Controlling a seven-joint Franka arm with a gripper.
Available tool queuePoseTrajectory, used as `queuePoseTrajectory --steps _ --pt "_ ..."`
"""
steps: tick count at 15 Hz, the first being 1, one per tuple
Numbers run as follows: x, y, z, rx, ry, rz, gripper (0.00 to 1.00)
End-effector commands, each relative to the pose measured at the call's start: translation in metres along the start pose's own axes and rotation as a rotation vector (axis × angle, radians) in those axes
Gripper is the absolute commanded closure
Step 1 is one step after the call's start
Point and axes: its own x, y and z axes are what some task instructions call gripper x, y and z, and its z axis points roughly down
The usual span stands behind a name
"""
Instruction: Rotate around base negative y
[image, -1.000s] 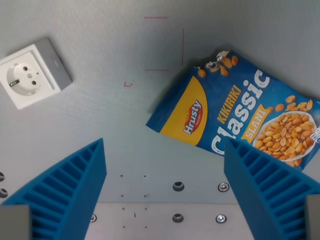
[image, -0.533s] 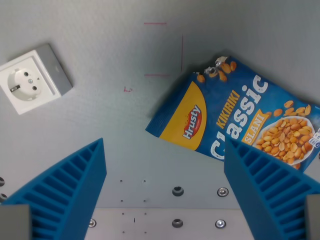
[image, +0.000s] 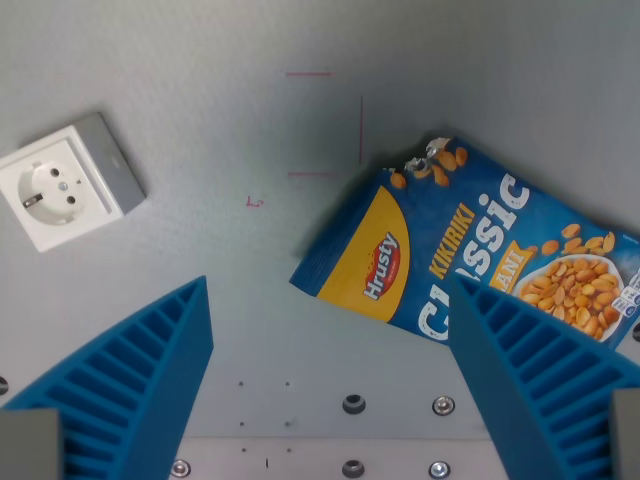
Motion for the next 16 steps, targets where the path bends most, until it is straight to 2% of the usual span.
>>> queuePoseTrajectory --steps 1,16 --pt "-0.0103 -0.0013 0.0008 -0.007 0.206 0.002 0.00" --pt "-0.0103 -0.0013 0.0008 -0.018 0.406 0.004 0.00"
